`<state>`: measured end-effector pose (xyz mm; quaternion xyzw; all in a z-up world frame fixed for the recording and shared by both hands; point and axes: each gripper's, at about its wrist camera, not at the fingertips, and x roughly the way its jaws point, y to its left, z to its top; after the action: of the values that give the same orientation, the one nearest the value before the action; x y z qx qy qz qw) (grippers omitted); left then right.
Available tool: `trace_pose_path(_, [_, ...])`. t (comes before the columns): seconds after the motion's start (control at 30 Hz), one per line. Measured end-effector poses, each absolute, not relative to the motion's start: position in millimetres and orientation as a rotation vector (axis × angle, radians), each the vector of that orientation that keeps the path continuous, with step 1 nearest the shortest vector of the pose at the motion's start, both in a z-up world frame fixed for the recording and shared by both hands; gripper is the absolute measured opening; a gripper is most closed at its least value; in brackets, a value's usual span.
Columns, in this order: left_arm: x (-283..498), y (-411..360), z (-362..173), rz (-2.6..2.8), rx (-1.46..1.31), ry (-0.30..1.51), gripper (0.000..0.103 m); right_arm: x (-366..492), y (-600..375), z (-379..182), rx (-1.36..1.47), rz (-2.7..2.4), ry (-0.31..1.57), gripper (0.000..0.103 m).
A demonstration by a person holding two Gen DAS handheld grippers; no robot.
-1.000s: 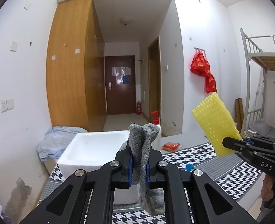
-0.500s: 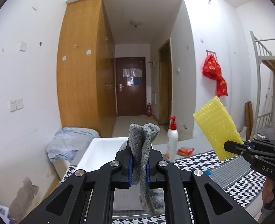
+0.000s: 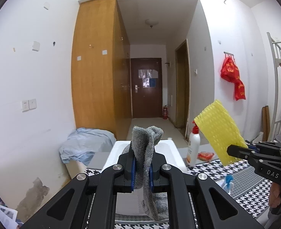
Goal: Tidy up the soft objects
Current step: 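Lift the yellow net and grey sock and carry them toward the white foam box, then lower the yellow net into the foam box and open the right gripper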
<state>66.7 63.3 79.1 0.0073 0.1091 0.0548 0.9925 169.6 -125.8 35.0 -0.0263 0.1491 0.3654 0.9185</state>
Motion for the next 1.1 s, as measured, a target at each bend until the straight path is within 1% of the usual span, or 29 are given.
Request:
trace_pose_path(0.4, [73, 90, 76, 0.19, 0.002, 0.239, 0.011, 188, -98, 38, -0.094, 0.753, 0.344, 0.013])
trace_pose_path(1.1, [86, 107, 62, 0.206, -0.009, 0.236, 0.011, 217, -41, 39, -0.155, 0.812, 0.427, 0.013])
